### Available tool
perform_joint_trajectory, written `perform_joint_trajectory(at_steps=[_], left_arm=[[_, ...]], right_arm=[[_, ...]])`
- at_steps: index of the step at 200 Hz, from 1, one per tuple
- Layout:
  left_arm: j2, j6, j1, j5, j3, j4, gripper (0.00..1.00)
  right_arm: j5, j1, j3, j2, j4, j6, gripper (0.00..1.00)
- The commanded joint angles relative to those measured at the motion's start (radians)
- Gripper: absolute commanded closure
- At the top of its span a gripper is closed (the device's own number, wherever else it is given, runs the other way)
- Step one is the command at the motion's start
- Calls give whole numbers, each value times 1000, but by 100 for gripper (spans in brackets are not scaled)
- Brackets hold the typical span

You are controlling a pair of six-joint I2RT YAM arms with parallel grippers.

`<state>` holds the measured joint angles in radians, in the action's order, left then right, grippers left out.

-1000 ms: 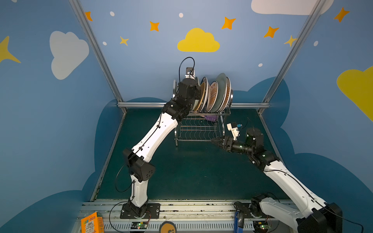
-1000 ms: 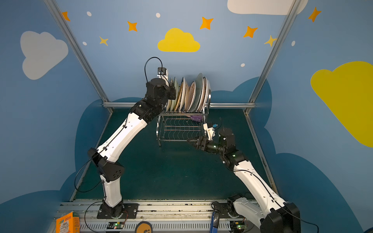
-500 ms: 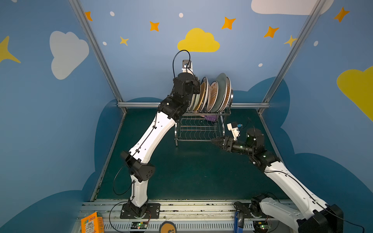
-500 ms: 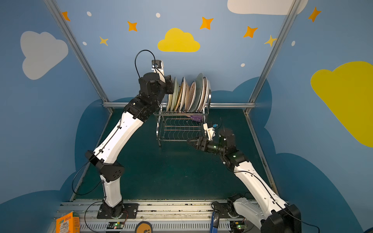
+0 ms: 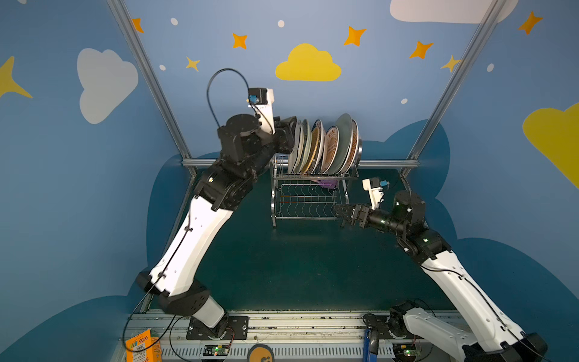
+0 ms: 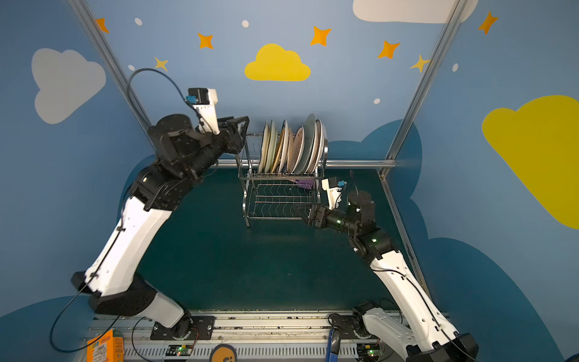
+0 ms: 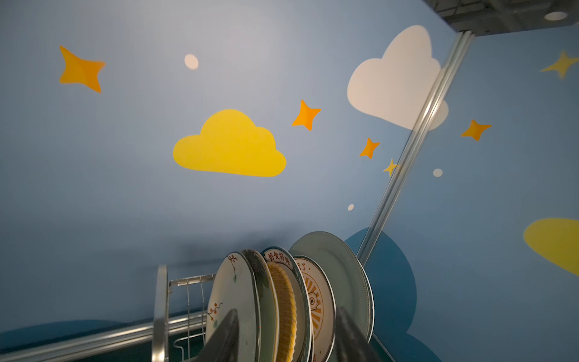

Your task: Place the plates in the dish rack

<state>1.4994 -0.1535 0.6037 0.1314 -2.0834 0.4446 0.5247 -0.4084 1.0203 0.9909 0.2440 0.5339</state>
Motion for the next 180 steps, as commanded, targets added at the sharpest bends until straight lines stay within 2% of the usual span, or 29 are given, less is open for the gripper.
perform_joint_trajectory(at_steps=[1, 17, 20, 23, 26, 53, 79, 97, 115, 141, 162, 180], left_arm=[[-139, -55, -15, -69, 191, -49, 34], [-263, -76, -24, -42, 369, -74, 16], [-287, -79, -25, -32, 403, -77, 12], [-310, -81, -27, -22, 435, -79, 3], [-331, -82, -28, -11, 467, -82, 0], [-491, -90, -37, 131, 778, -130, 0], [-613, -135, -65, 266, 1002, -147, 0], [-642, -176, -103, 359, 1120, -152, 0], [-620, -231, -152, 463, 1231, -179, 0], [-541, -304, -233, 641, 1394, -308, 0], [-451, -260, -258, 724, 1491, -478, 0], [-368, -244, -277, 761, 1480, -493, 0]], right_arm=[[-153, 17, 101, -13, 118, -98, 9], [-220, 35, 145, -12, 144, -126, 9], [-231, 39, 151, -13, 144, -128, 9], [-241, 43, 158, -14, 146, -128, 9], [-257, 48, 161, -16, 147, -128, 9], [-448, 85, 127, -66, 83, -120, 9], [-635, 124, 88, -96, 54, -106, 9], [-737, 148, 61, -91, 50, -86, 9], [-799, 168, 13, -79, 28, -79, 9], [-923, 186, -113, -42, -62, -128, 9], [-958, 203, -263, -3, -255, -205, 9], [-978, 227, -374, 38, -387, -230, 9]])
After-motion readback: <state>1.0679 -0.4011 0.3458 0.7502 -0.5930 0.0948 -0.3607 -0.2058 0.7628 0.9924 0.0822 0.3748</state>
